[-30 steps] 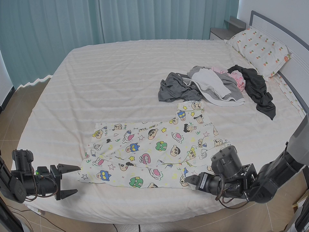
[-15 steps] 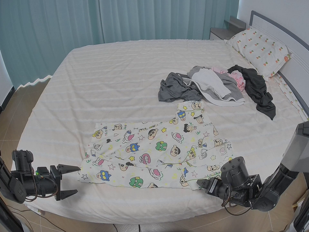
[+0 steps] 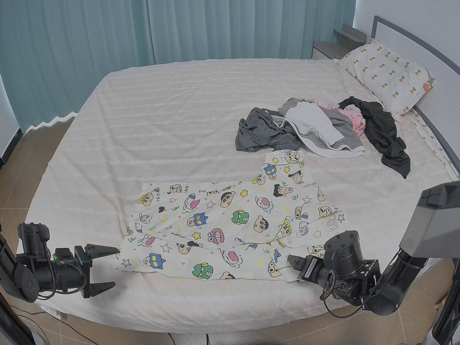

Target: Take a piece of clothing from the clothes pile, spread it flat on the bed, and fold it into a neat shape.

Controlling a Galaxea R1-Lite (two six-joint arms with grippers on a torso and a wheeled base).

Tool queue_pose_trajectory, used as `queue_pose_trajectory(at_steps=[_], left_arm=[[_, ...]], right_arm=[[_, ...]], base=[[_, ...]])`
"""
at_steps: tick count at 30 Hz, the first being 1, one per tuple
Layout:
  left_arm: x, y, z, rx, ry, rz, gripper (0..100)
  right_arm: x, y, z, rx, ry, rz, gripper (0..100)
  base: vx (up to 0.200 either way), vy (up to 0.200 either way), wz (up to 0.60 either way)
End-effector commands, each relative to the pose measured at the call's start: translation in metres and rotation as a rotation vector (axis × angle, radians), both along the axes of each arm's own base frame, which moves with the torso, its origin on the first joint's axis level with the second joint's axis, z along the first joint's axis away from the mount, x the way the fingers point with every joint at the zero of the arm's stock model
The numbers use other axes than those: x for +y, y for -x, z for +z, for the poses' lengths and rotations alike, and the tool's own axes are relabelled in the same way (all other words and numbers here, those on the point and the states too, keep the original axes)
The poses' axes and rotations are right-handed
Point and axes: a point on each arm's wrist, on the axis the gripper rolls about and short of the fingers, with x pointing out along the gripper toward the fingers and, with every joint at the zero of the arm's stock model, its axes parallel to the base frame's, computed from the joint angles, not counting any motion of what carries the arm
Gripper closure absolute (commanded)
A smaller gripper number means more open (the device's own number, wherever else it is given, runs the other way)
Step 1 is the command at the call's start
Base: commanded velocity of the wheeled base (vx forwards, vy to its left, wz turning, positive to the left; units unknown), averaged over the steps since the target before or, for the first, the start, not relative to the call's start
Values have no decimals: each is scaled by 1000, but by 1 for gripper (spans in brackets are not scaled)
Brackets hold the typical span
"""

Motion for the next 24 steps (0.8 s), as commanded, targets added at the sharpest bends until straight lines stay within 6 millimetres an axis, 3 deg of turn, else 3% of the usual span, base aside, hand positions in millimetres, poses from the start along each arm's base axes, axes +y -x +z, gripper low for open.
queue_pose_trajectory(at_steps=[1, 6, 7, 24], left_arm=[[0, 0, 0, 0, 0, 0, 0], [0, 0, 0, -1, 0, 0, 0], [0, 0, 0, -1, 0, 0, 0], [0, 0, 0, 0, 0, 0, 0]], right_arm=[[1, -2, -18, 22, 48, -5, 0], [1, -2, -18, 14, 51, -9, 0], [1, -2, -18, 14, 51, -9, 100], [0, -3, -16, 9, 46, -11, 100]], base=[[0, 0, 0], [0, 0, 0], [0, 0, 0], [0, 0, 0]])
